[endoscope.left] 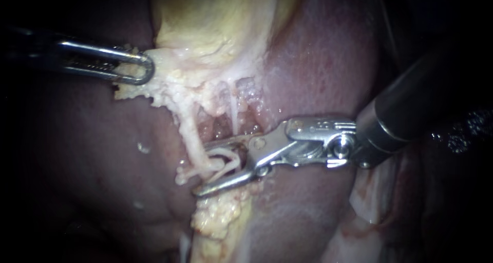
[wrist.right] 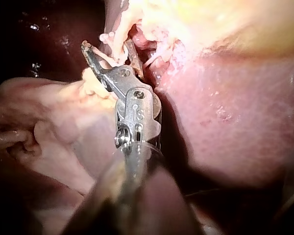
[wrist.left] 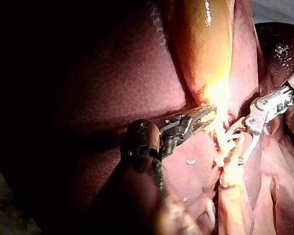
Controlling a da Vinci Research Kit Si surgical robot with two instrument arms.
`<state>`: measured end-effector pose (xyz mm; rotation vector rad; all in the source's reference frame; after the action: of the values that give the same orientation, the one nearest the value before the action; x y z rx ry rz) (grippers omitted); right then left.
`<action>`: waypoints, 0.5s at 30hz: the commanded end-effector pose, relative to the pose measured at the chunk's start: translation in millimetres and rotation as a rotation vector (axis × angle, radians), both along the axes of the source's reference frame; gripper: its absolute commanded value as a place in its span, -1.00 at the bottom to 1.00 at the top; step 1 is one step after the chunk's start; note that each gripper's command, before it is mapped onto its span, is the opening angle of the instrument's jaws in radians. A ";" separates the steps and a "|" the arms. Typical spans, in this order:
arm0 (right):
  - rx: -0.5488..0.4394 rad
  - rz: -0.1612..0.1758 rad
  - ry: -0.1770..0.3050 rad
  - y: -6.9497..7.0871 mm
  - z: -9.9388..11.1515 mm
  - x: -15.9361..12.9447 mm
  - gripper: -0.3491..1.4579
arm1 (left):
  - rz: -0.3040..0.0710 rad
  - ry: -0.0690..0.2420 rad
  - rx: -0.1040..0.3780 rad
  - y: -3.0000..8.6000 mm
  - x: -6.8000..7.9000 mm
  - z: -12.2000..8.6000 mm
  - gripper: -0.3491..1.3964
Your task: Clipping second clip left tube
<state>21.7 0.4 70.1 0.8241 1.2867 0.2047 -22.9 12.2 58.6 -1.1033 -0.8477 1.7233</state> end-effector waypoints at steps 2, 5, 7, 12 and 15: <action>0.007 0.003 0.008 -0.2 0.1 0.5 -0.10 | 0.000 0.001 0.000 0.0 0.0 0.0 -1.00; 0.022 0.004 0.023 -0.4 0.0 1.0 -0.10 | -0.001 0.001 0.000 0.0 -0.1 0.1 -1.00; 0.029 0.002 0.028 -0.5 -0.2 1.3 -0.10 | 0.001 0.000 0.000 0.0 -0.2 0.1 -1.00; 0.033 -0.008 0.045 -1.3 -1.7 1.7 -0.09 | 0.001 0.000 0.000 -0.1 -0.3 0.2 -1.00; 0.039 -0.015 0.060 -1.8 -2.9 1.9 -0.09 | 0.001 0.000 0.000 -0.1 -0.3 0.2 -1.00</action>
<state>23.6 -1.6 66.9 0.8829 1.3392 0.1930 -23.3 12.2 58.7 -1.1032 -0.8481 1.7243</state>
